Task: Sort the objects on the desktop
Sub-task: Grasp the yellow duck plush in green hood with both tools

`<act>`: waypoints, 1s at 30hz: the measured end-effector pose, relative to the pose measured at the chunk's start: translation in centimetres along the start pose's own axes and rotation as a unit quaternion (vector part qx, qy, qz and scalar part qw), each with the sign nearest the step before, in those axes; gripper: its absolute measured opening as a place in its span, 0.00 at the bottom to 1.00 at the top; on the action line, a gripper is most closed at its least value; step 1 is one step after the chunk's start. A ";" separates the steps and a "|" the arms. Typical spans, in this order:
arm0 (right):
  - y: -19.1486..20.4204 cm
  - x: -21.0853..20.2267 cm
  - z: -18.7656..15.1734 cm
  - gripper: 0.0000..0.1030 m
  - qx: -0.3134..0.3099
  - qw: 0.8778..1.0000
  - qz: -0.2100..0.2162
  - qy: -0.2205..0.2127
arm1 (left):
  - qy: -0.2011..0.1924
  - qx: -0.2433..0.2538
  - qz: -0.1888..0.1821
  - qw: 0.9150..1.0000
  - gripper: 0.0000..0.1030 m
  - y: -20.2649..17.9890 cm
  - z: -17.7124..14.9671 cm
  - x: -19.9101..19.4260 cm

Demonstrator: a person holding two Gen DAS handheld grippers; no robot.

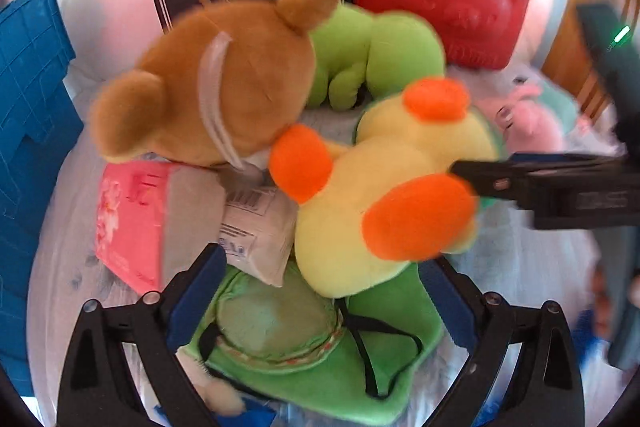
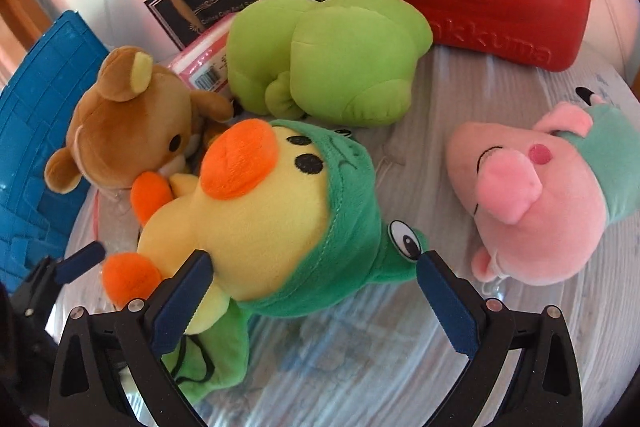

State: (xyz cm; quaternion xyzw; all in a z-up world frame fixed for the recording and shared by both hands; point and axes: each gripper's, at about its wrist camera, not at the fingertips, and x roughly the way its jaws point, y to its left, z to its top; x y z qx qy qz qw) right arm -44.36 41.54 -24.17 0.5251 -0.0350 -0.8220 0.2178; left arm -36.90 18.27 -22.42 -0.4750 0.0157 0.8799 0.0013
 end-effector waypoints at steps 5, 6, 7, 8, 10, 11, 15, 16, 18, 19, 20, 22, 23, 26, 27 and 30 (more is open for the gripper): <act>0.3 0.3 0.1 1.00 -0.023 1.000 -0.001 0.007 | 0.001 -0.002 0.009 1.000 0.95 0.3 -0.1 3.0; 0.4 0.5 0.2 1.00 -0.031 1.000 -0.002 0.007 | -0.004 0.000 0.006 1.000 0.94 0.5 0.1 2.9; 0.4 0.8 0.4 1.00 -0.036 0.999 0.000 0.006 | -0.010 0.005 0.004 1.000 0.93 0.6 0.4 2.8; 0.3 1.1 0.6 1.00 -0.039 0.999 0.005 0.006 | -0.013 0.009 0.003 1.000 0.89 0.7 0.6 2.7; 0.2 1.7 1.1 1.00 -0.039 0.999 0.019 0.001 | -0.012 0.008 -0.007 1.000 0.80 1.2 1.3 2.9; 0.1 2.2 1.3 1.00 -0.035 0.999 0.029 0.001 | -0.008 0.007 -0.012 1.000 0.73 1.4 1.6 3.2; -0.1 4.0 1.4 1.00 -0.021 0.998 0.062 0.012 | 0.004 0.015 -0.017 1.000 0.62 1.7 2.3 4.8; 0.1 4.0 1.3 1.00 -0.029 0.998 0.057 0.001 | 0.003 0.016 -0.017 1.000 0.61 1.8 2.6 4.8; 0.7 3.8 1.1 0.95 -0.038 0.998 0.044 -0.011 | -0.003 0.019 -0.019 1.000 0.57 2.2 2.8 4.6; 0.8 3.6 0.9 0.89 -0.038 0.998 0.044 -0.016 | -0.006 0.022 -0.020 1.000 0.57 2.5 2.7 4.4; 1.1 3.3 0.8 0.86 -0.039 0.998 0.045 -0.021 | -0.008 0.025 -0.021 0.999 0.56 2.5 2.8 4.2; 1.7 2.6 0.7 0.78 -0.048 0.998 0.037 -0.032 | -0.014 0.033 -0.017 0.999 0.54 2.5 2.9 3.7; 2.2 2.1 0.6 0.77 -0.056 0.997 0.030 -0.040 | -0.016 0.037 -0.014 0.999 0.53 2.4 2.8 3.5; 2.7 1.5 0.2 0.74 -0.052 0.997 0.027 -0.046 | -0.022 0.038 -0.014 0.999 0.52 2.7 2.9 2.8; 2.7 1.2 0.0 0.74 -0.051 0.997 0.028 -0.049 | -0.026 0.039 -0.015 0.999 0.52 2.9 2.8 2.3; 3.2 -0.2 -0.5 0.73 -0.054 0.996 0.030 -0.068 | -0.044 0.046 -0.012 0.998 0.52 3.3 2.6 0.3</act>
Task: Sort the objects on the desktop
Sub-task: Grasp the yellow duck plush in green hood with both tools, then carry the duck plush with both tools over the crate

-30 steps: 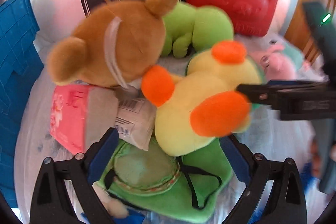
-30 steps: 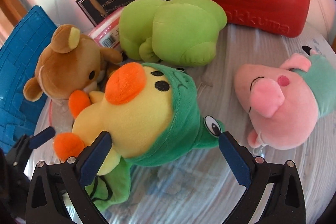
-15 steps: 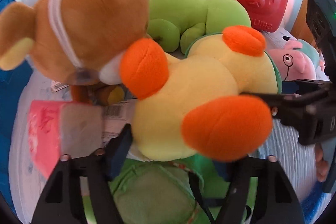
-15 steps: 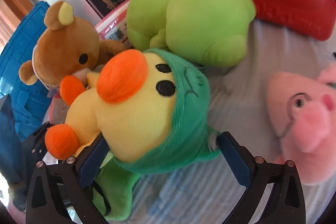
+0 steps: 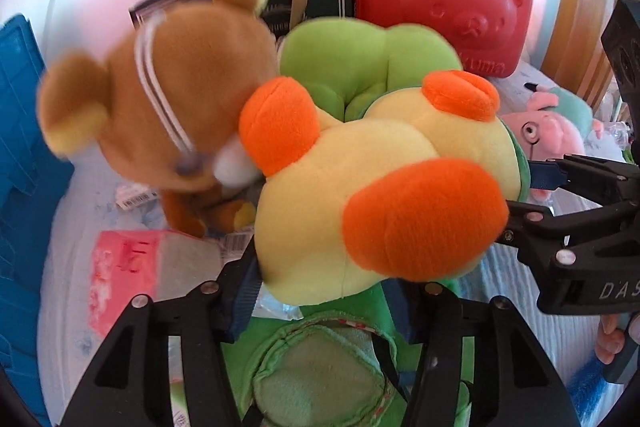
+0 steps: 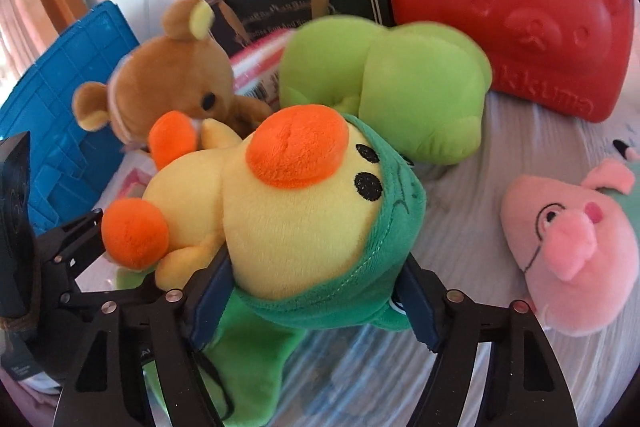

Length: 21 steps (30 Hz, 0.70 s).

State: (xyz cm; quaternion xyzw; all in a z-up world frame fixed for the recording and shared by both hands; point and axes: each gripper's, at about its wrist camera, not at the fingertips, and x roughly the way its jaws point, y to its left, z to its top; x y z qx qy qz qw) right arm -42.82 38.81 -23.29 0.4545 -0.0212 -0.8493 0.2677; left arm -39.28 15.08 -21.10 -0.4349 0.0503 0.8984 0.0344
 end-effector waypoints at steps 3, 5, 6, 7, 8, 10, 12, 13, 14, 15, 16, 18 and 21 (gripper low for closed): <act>0.5 -1.6 0.4 0.73 0.003 1.000 0.002 -0.015 | -0.018 0.003 0.000 1.000 0.52 -0.1 0.5 -1.8; 0.9 -3.2 0.6 0.73 -0.002 1.000 0.000 -0.025 | -0.032 0.005 0.003 0.999 0.52 -0.8 1.2 -2.9; 1.2 -3.9 0.8 0.73 -0.005 0.999 -0.002 -0.031 | -0.040 0.006 0.003 0.999 0.52 -1.1 1.5 -3.5; 1.7 -4.9 1.0 0.73 -0.010 0.999 -0.005 -0.038 | -0.048 0.006 0.003 0.999 0.52 -1.1 1.9 -4.2; 2.2 -5.5 1.3 0.73 -0.013 0.999 -0.006 -0.044 | -0.056 0.006 0.004 0.998 0.52 -1.2 2.2 -5.0; 3.3 -6.8 2.1 0.73 -0.021 0.998 -0.010 -0.058 | -0.074 0.006 0.006 0.997 0.52 -0.9 2.5 -7.0; 4.5 -8.6 2.4 0.73 -0.030 0.997 -0.014 -0.073 | -0.094 0.005 0.008 0.996 0.52 -0.5 2.5 -9.2; 5.5 -9.3 2.8 0.73 -0.036 0.996 -0.016 -0.081 | -0.103 0.004 0.009 0.995 0.52 -0.1 2.5 -10.4; 6.4 -10.2 2.9 0.73 -0.042 0.995 -0.018 -0.089 | -0.115 0.003 0.011 0.993 0.52 0.2 2.5 -11.8; 7.2 -11.2 3.0 0.73 -0.049 0.994 -0.020 -0.097 | -0.123 0.002 0.013 0.992 0.52 0.5 2.3 -12.8; 8.1 -12.3 3.0 0.73 -0.055 0.993 -0.020 -0.104 | -0.133 0.000 0.015 0.991 0.52 0.9 2.2 -14.0; 10.1 -14.3 3.1 0.73 -0.070 0.990 -0.020 -0.119 | -0.152 -0.003 0.021 0.988 0.52 2.0 1.9 -16.3; 13.7 -16.3 3.3 0.73 -0.094 0.986 -0.019 -0.139 | -0.178 -0.012 0.036 0.983 0.53 4.4 1.2 -19.9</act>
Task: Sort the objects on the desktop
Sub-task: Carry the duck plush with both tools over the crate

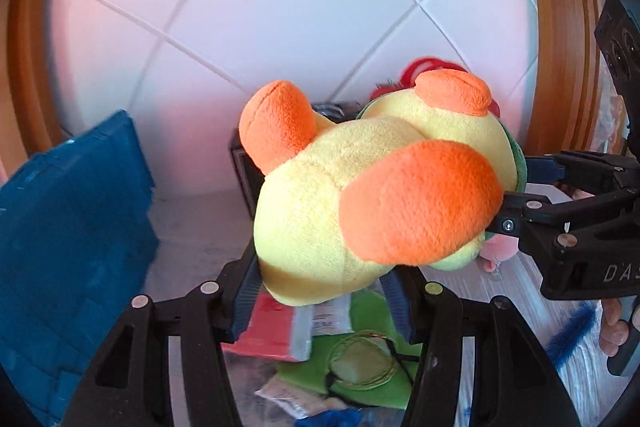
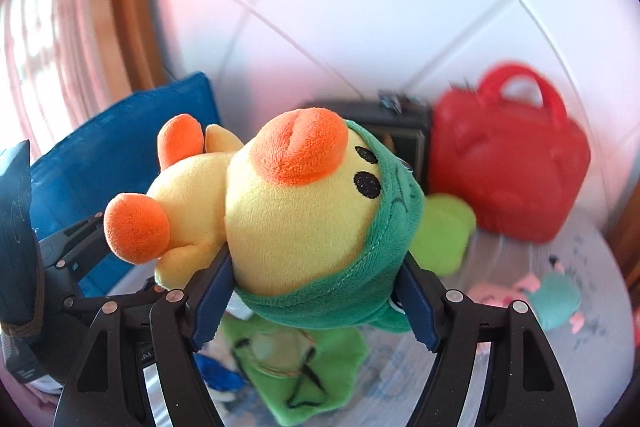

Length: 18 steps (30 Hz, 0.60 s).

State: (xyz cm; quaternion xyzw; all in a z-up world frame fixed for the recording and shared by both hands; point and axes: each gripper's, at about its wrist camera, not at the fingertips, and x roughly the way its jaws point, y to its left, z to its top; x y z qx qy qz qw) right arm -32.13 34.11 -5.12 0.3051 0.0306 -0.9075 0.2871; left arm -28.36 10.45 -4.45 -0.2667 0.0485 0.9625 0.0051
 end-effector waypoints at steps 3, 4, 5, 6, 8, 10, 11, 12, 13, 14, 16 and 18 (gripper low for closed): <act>3.9 -1.3 1.5 0.73 -0.021 1.000 0.012 -0.018 | -0.020 -0.007 0.021 1.000 0.53 3.1 0.2 -3.1; 5.3 -1.6 2.0 0.73 -0.027 0.999 0.017 -0.023 | -0.026 -0.010 0.029 0.999 0.53 4.5 0.3 -4.2; 6.8 -1.8 2.5 0.73 -0.034 0.999 0.023 -0.029 | -0.033 -0.014 0.038 0.999 0.53 6.0 0.3 -5.3; 8.5 -2.2 3.1 0.73 -0.042 0.998 0.029 -0.035 | -0.038 -0.017 0.045 0.998 0.53 7.2 0.4 -6.3; 11.8 -2.4 4.2 0.73 -0.057 0.997 0.040 -0.045 | -0.050 -0.024 0.063 0.997 0.53 10.2 0.4 -8.4; 15.4 -2.5 5.2 0.73 -0.071 0.995 0.053 -0.056 | -0.061 -0.030 0.084 0.994 0.53 13.5 0.4 -10.5; 17.2 -2.5 5.8 0.73 -0.076 0.993 0.061 -0.062 | -0.065 -0.030 0.094 0.993 0.53 15.2 0.4 -11.5; 19.1 -2.5 6.3 0.73 -0.080 0.992 0.069 -0.067 | -0.069 -0.031 0.102 0.992 0.53 16.7 0.4 -12.3; 20.9 -2.4 6.8 0.73 -0.084 0.991 0.076 -0.072 | -0.071 -0.031 0.111 0.991 0.53 18.7 0.4 -13.3; 22.8 -2.2 7.3 0.73 -0.087 0.990 0.083 -0.077 | -0.070 -0.031 0.118 0.990 0.53 20.5 0.4 -14.1; 26.7 -1.8 8.2 0.73 -0.094 0.988 0.094 -0.085 | -0.073 -0.030 0.129 0.988 0.53 23.8 0.4 -15.5; 30.6 -1.1 9.1 0.73 -0.098 0.986 0.105 -0.089 | -0.072 -0.029 0.141 0.987 0.53 27.4 0.5 -16.7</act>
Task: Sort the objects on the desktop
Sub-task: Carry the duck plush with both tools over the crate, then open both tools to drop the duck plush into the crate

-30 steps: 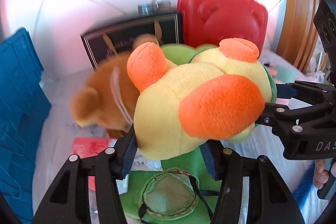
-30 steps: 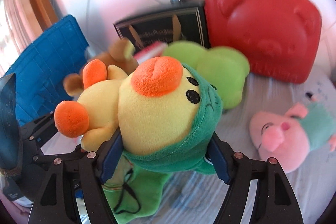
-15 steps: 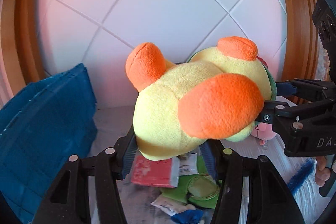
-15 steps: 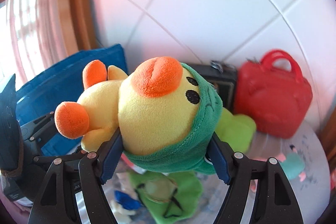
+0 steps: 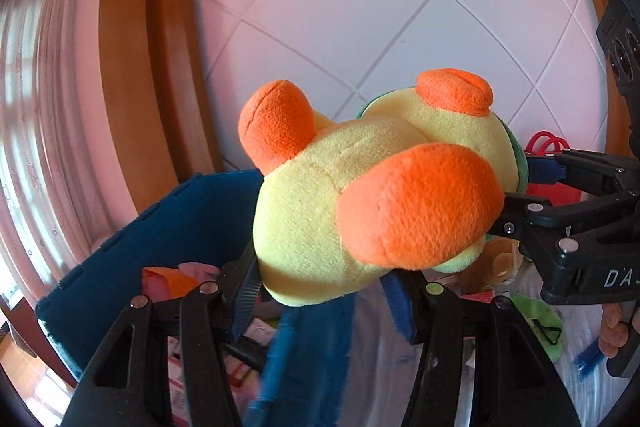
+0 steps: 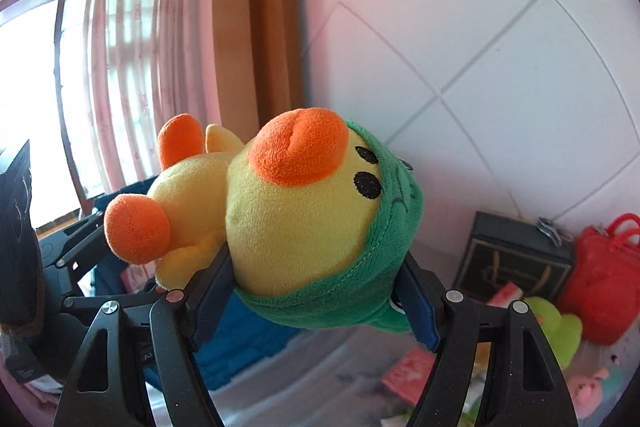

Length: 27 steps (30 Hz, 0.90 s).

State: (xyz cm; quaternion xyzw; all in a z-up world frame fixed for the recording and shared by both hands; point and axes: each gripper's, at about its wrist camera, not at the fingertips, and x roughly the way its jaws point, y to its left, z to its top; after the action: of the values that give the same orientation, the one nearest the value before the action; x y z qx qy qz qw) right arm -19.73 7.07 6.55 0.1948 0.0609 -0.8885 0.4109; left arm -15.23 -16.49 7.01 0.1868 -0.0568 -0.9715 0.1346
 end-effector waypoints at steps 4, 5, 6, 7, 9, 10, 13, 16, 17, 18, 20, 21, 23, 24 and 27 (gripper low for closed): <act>5.4 3.8 2.4 0.73 -0.002 1.000 0.013 -0.006 | 0.001 0.005 0.010 1.000 0.53 6.9 0.7 0.3; 6.6 4.9 3.0 0.73 -0.005 1.000 0.025 -0.008 | 0.003 0.007 0.010 1.000 0.54 8.7 1.0 0.7; 7.6 6.0 3.6 0.73 -0.005 1.000 0.024 -0.007 | 0.006 0.008 0.008 1.000 0.54 10.0 1.3 1.1; 8.5 6.9 4.1 0.73 -0.005 1.000 0.022 -0.007 | 0.009 0.010 0.006 1.000 0.54 11.3 1.7 1.7; 9.8 9.0 5.5 0.73 0.003 1.000 0.021 -0.001 | 0.013 0.014 0.000 1.000 0.54 13.2 2.3 2.7; 10.1 9.8 6.0 0.73 0.006 1.000 0.019 0.001 | 0.016 0.014 -0.004 1.000 0.54 14.1 2.8 3.7; 10.5 12.8 7.7 0.73 0.011 1.000 0.007 0.012 | 0.025 0.013 -0.023 0.999 0.54 15.7 4.2 6.2; 10.1 15.4 8.9 0.73 0.014 0.999 -0.015 0.027 | 0.041 0.015 -0.042 0.998 0.54 16.8 5.5 9.5; 9.7 16.4 9.2 0.73 0.017 0.999 -0.021 0.034 | 0.046 0.016 -0.048 0.998 0.54 17.0 5.7 10.6; 9.0 17.1 9.3 0.73 0.022 0.998 -0.027 0.042 | 0.054 0.017 -0.055 0.997 0.54 17.1 6.1 11.7; 7.6 18.6 9.5 0.73 0.034 0.997 -0.036 0.062 | 0.072 0.019 -0.069 0.995 0.54 17.3 6.6 14.3; 6.9 19.5 9.7 0.73 0.040 0.996 -0.039 0.073 | 0.081 0.020 -0.075 0.994 0.54 17.3 6.8 15.5; 6.1 21.4 9.8 0.73 0.053 0.993 -0.040 0.094 | 0.098 0.018 -0.082 0.992 0.55 17.4 6.5 17.4; 5.9 22.3 9.7 0.73 0.055 0.992 -0.041 0.103 | 0.107 0.017 -0.085 0.990 0.55 17.3 6.3 18.4; 5.2 24.8 9.4 0.73 0.061 0.989 -0.047 0.126 | 0.132 0.011 -0.089 0.987 0.56 17.2 5.8 20.9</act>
State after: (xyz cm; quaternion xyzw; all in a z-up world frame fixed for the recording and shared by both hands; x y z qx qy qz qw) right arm -33.13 -16.40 5.63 0.3271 0.0668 -0.8772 0.3450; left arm -31.96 -38.49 7.84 0.3191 -0.0327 -0.9457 0.0518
